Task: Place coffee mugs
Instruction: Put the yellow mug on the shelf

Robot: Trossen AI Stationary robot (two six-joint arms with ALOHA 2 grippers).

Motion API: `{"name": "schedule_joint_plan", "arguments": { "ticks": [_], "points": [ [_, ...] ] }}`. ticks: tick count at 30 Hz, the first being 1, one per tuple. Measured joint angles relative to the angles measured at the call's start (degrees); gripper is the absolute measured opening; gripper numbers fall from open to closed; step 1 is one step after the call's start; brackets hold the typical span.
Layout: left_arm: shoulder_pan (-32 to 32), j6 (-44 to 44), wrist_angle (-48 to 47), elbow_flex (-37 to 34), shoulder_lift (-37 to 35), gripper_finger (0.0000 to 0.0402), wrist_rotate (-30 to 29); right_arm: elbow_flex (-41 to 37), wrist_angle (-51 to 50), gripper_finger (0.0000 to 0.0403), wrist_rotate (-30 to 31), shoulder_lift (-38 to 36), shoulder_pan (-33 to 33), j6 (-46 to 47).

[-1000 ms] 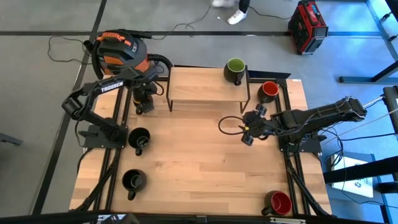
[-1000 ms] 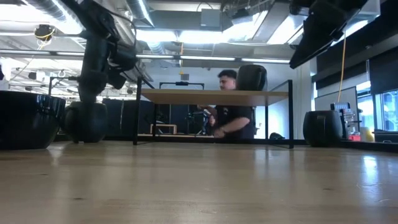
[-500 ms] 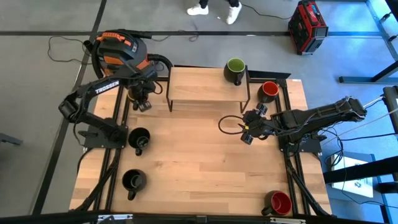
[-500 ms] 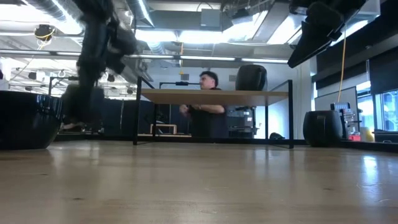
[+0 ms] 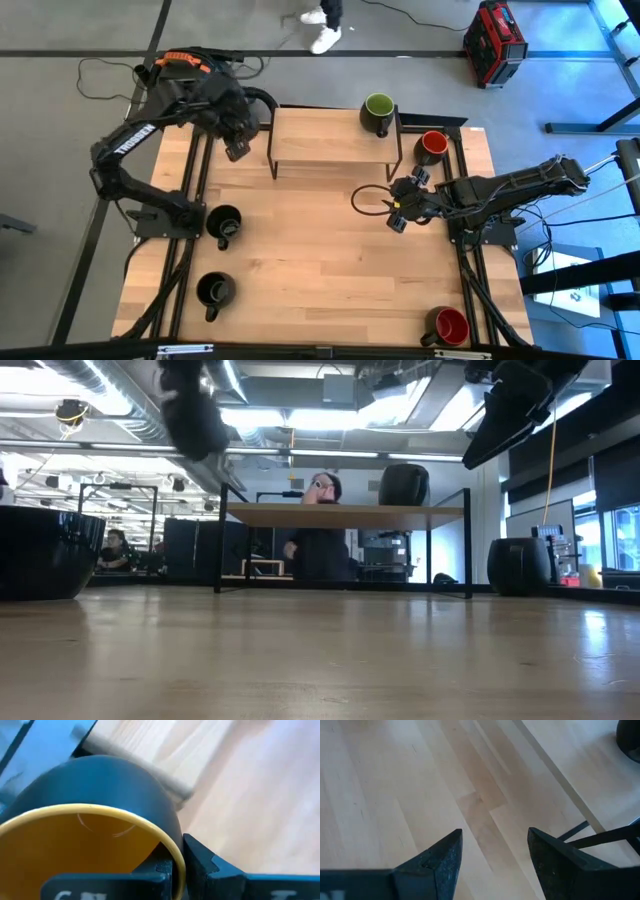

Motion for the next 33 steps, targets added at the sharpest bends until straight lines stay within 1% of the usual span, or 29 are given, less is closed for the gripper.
{"name": "schedule_joint_plan", "arguments": {
  "ticks": [2,4,8,12,16,18,20,22,25,30,33],
  "points": [
    [-2.76,-1.46,0.5,2.91,0.29,0.0016,2.41,0.0,0.0,0.0214,-0.02,0.0,0.0,0.0],
    [-6.06,-3.11,1.48,4.65,0.65,0.0016,3.5,0.0,0.0,0.0214,-0.39,0.0,0.0,0.01],
    [-13.76,-6.33,6.53,5.59,2.22,0.0016,4.29,0.0,-0.02,0.0214,-1.05,0.0,0.0,0.0],
    [-21.02,-8.91,10.88,5.62,6.39,0.0016,3.75,0.0,-0.04,0.0214,-1.9,-0.02,0.0,-0.4],
    [-26.17,-9.87,14.47,5.65,12.76,0.0016,2.85,0.0,-0.24,0.0214,-2.01,-0.02,0.0,-0.46],
    [-27.88,-13.01,17.14,5.65,16.71,0.0016,2.45,0.0,-0.69,0.0214,-2.01,-0.02,-0.01,-0.46],
    [-29.22,-14.99,19.09,5.65,20.78,0.0016,3.83,0.0,-0.68,0.0214,-2.18,-0.02,-0.02,-0.44],
    [-30.22,-15.08,19.22,5.62,24.29,0.0019,5.21,0.0,-0.9,0.0214,-2.47,-0.02,0.0,-0.44],
    [-31.44,-15.07,19.42,5.62,28.77,0.0019,5.68,0.0,-1.38,0.0214,-3.29,-0.02,0.0,-0.43],
    [-32.85,-15.11,20.41,5.61,34.66,0.0018,5.59,0.0,-1.81,0.0214,-3.68,-0.02,0.0,-0.12],
    [-33.35,-15.3,20.89,5.62,37.67,0.0017,5.52,0.0,-1.99,0.0214,-5.03,-0.02,0.0,1.15]
  ]
}}
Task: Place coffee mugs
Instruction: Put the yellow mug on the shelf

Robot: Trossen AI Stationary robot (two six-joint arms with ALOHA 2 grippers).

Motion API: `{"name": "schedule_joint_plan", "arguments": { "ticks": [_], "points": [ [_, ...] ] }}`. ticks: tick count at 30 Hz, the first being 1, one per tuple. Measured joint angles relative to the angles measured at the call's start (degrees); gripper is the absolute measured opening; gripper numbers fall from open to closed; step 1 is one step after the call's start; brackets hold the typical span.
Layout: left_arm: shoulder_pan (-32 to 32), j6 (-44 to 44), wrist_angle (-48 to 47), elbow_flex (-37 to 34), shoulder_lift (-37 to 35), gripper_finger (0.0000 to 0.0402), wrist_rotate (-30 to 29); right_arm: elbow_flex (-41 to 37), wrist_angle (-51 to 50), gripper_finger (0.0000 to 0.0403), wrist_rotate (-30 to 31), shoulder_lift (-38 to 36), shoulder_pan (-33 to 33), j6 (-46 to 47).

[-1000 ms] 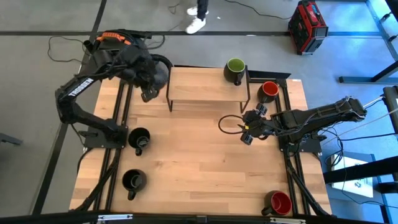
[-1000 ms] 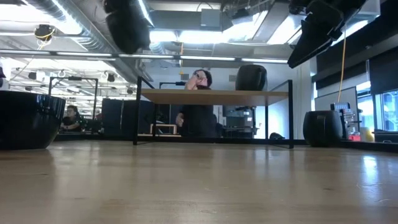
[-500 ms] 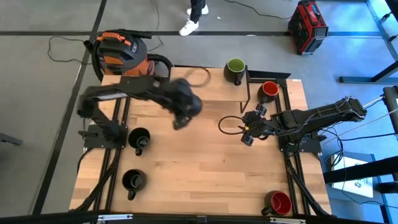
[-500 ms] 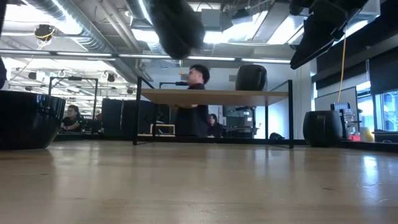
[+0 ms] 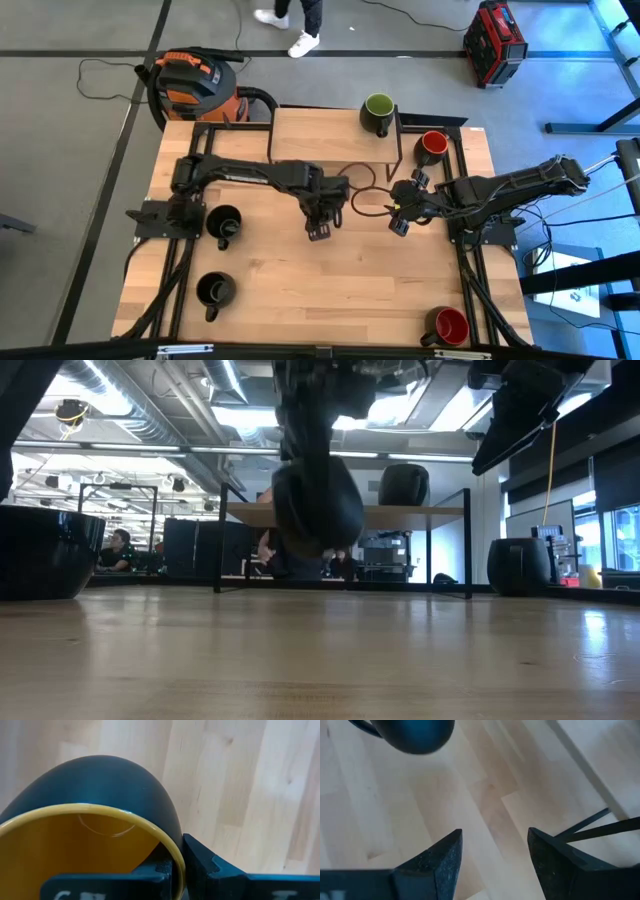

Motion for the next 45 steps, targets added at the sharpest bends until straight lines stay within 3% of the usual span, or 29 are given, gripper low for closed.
{"name": "schedule_joint_plan", "arguments": {
  "ticks": [14,25,29,34,40,45],
  "points": [
    [0.07,-0.13,2.89,0.18,7.84,0.0023,5.31,0.0,-4.23,0.0214,-0.43,-0.02,0.0,5.12],
    [1.36,2.61,2.14,2.04,4.07,0.0112,6.78,0.0,-4.19,0.0214,-1.92,-0.01,0.0,5.95],
    [2.22,8.46,0.89,5.84,0.58,0.0127,5.31,0.0,-4.13,0.0214,-1.92,0.02,0.0,5.93],
    [3.73,20.18,3.93,6.92,-1.72,0.0129,-1.17,0.0,-4.08,0.0214,-1.89,-0.01,0.0,5.91],
    [5.94,30.05,6.1,4.75,-0.08,0.0129,1.02,0.0,-4.11,0.0214,-1.89,0.0,0.0,5.91],
    [6.99,32.3,7.86,2.78,2.06,0.013,3.21,0.0,-4.09,0.0214,-1.89,0.0,0.0,5.93]
  ]
}}
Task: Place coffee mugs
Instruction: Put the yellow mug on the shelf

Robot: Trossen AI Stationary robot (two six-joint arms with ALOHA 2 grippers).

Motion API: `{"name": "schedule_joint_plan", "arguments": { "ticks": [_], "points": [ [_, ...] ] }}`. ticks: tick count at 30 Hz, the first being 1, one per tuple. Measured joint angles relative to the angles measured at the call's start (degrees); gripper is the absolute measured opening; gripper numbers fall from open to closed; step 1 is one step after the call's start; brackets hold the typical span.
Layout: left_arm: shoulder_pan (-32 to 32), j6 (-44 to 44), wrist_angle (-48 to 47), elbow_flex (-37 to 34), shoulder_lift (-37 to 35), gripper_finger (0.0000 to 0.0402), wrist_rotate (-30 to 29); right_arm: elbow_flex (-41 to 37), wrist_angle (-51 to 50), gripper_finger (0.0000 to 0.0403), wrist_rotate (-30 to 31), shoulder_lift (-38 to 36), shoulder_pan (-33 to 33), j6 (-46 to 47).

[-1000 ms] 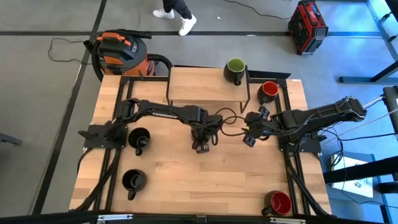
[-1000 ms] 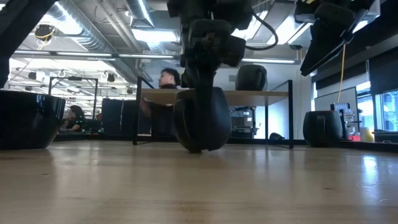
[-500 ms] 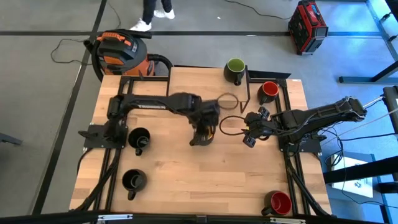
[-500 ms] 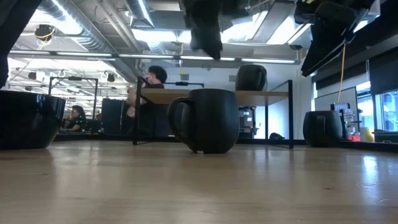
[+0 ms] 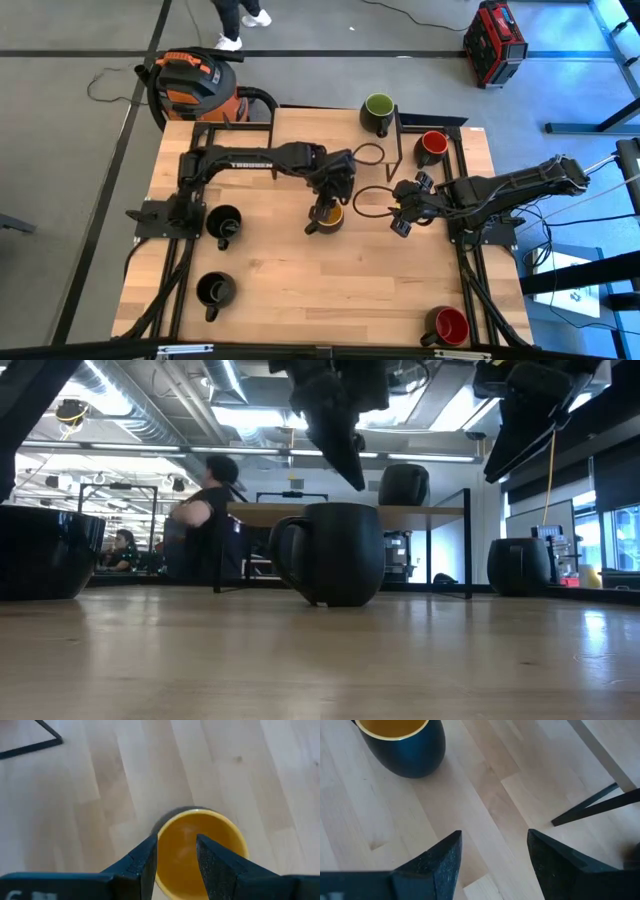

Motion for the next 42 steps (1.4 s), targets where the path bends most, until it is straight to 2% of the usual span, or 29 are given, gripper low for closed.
{"name": "schedule_joint_plan", "arguments": {
  "ticks": [9,16,19,24,26,31,38,40,42],
  "points": [
    [0.49,4.32,2.58,-2.25,3.94,0.013,-0.08,0.0,0.04,0.0214,0.48,0.0,0.0,0.0],
    [0.47,4.39,3.14,-2.34,6.41,0.0126,-0.15,0.0,0.06,0.0214,1.37,0.0,0.0,0.15],
    [0.33,3.91,2.95,-2.36,6.92,0.0103,-0.91,0.0,0.04,0.0214,1.72,0.0,0.0,0.17],
    [0.28,1.09,2.77,-2.38,6.83,0.0023,-2.45,0.0,0.04,0.0214,2.01,0.0,0.0,0.17],
    [0.3,-0.61,1.79,-1.6,6.83,0.0016,-1.2,0.0,0.04,0.0214,1.98,0.0,0.0,0.17],
    [-0.15,-5.58,-7.31,6.52,6.65,0.0017,-2.36,0.0,0.05,0.0214,1.76,0.0,0.0,0.2],
    [0.12,-9.48,-21.26,24.88,6.43,0.0016,-7.98,0.0,0.08,0.0214,1.54,0.0,0.0,0.2],
    [1.47,-9.18,-23.3,29.02,6.39,0.0016,-8.83,0.0,0.04,0.0214,1.53,0.0,0.0,0.2],
    [3.36,-9.01,-20.82,28.29,4.87,0.0019,-9.76,0.0,0.03,0.0214,1.59,0.0,0.0,0.17]
  ]
}}
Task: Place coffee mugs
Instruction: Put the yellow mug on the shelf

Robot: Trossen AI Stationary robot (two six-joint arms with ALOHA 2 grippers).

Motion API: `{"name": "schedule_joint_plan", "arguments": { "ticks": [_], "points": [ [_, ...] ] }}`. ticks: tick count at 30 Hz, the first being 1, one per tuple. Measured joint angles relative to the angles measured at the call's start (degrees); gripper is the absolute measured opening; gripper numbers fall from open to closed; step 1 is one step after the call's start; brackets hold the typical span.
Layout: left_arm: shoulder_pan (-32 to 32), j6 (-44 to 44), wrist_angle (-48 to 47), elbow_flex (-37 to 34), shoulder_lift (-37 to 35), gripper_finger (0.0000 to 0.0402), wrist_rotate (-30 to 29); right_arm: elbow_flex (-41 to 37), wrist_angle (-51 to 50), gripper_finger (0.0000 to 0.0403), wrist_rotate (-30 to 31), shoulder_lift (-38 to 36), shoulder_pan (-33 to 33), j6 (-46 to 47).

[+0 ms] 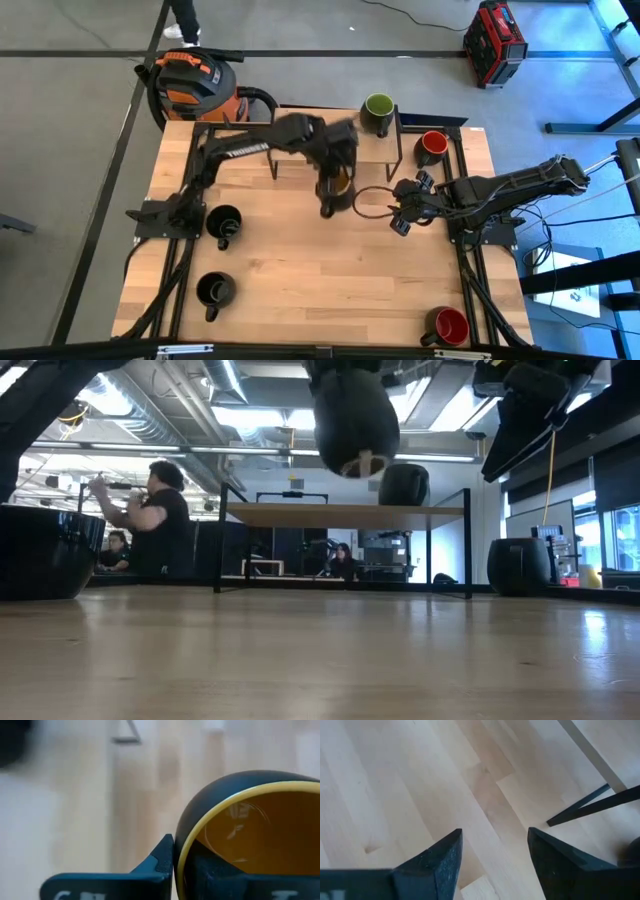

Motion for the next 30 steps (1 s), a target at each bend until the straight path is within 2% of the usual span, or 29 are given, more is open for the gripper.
{"name": "schedule_joint_plan", "arguments": {
  "ticks": [5,9,16,25,30],
  "points": [
    [6.6,0.12,0.18,-0.29,-1.29,0.002,-5.87,0.0,-0.19,0.0214,0.42,0.02,0.0,0.02],
    [12.14,0.03,2.06,-0.34,-1.04,0.0019,-8.3,0.0,-0.15,0.0214,0.18,0.02,0.0,0.02],
    [18.97,-2.99,10.72,-0.34,-0.53,0.002,-7.87,0.0,-0.21,0.0214,0.07,0.02,0.0,0.51],
    [21.8,-2.63,16.6,-0.34,1.28,0.002,-6.21,0.0,-0.21,0.0214,0.43,0.02,0.0,2.8],
    [22.32,-1.41,16.5,-0.36,2.46,0.002,-6.28,0.0,-0.23,0.0214,0.48,0.02,0.0,2.82]
  ]
}}
